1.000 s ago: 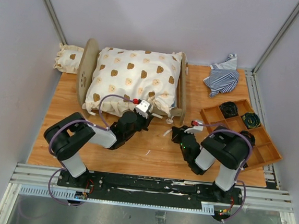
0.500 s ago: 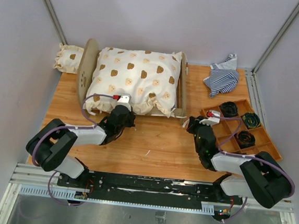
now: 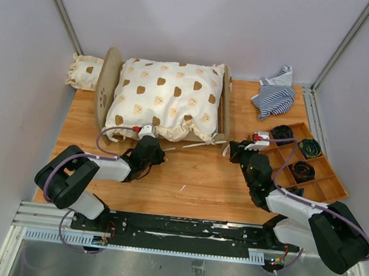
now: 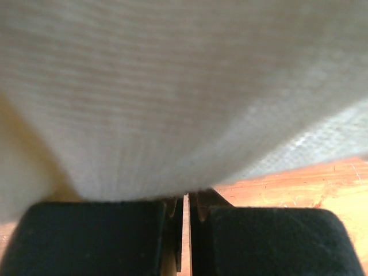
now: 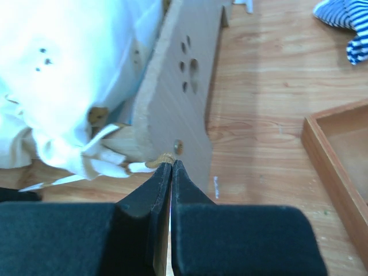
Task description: Set up the pet bed
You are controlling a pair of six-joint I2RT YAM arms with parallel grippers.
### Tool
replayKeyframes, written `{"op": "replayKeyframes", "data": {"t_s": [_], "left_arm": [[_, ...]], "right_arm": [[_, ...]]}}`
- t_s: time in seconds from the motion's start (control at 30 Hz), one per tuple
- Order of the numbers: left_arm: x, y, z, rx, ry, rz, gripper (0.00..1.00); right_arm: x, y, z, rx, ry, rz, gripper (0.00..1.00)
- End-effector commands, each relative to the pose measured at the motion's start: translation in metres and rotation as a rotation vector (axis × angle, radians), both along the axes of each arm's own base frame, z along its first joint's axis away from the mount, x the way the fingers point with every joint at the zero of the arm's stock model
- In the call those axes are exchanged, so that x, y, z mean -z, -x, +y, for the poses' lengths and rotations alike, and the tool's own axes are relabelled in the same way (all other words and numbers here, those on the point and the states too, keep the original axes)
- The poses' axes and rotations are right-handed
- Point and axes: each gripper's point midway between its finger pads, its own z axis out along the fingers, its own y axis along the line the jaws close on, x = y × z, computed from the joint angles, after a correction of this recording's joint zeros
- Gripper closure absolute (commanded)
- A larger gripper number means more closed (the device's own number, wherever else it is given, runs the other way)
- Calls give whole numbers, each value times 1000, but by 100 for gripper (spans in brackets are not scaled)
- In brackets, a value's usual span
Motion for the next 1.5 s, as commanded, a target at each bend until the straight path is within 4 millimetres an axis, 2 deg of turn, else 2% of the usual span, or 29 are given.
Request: {"op": "replayKeyframes", "data": {"t_s": [0.0, 0.07, 0.23, 0.3, 0.37, 0.4, 0.43, 0.47, 0.5, 0.53, 0.6, 0.73, 0.8, 0.9, 1.0, 1.1, 1.13, 1.23, 1.3, 1.47], "left_arm": [[20, 10, 13, -35, -31, 74, 100], [25, 11, 11, -26, -30, 85, 100], [34, 16, 10, -23, -17, 110, 100], [34, 17, 11, -28, -11, 101, 100], [24, 16, 1, 16, 26, 71, 100], [17, 16, -6, 39, 40, 52, 92], [8, 17, -12, 64, 46, 27, 77], [-2, 17, -17, 82, 45, -7, 63], [-13, 18, -20, 92, 46, -43, 57], [-24, 19, -21, 95, 53, -77, 56], [-43, 20, -16, 82, 63, -116, 52], [-86, 16, 9, 0, -6, -190, 40], [-105, 14, 31, -62, -88, -219, 35], [-146, 6, 62, -134, -165, -286, 28], [-185, -6, 99, -209, -234, -337, 25], [-207, -13, 136, -292, -329, -334, 25], [-212, -14, 142, -295, -348, -334, 25], [-214, -18, 149, -290, -310, -327, 26], [-205, -20, 143, -256, -260, -294, 27], [-167, -16, 98, -33, -142, -227, 31]], "right_arm": [[-27, 1, 15, -86, 1, -61, 100], [-30, -8, 1, -2, 30, -49, 100], [-19, -21, -41, 181, 67, -12, 100], [-15, -22, -44, 181, 71, -10, 100], [-15, -22, -35, 123, 101, -8, 100], [-14, -21, -28, 81, 110, 1, 100], [-13, -18, -22, 46, 118, 24, 100], [-12, -15, -18, 21, 115, 58, 95], [-11, -9, -16, -3, 111, 96, 84], [-13, -3, -13, -30, 116, 126, 73], [-21, 9, -11, -51, 139, 165, 64], [-49, 23, 4, -120, 163, 154, 58], [-63, 26, 16, -158, 153, 126, 57], [-82, 24, 39, -185, 181, 86, 52], [-88, 22, 68, -215, 231, 84, 52], [-88, 16, 95, -266, 259, 83, 52], [-85, 13, 102, -284, 288, 86, 52], [-71, 7, 130, -403, 392, 79, 51], [-59, 7, 143, -475, 474, 69, 51], [-31, -4, 132, -463, 683, 86, 52]]}}
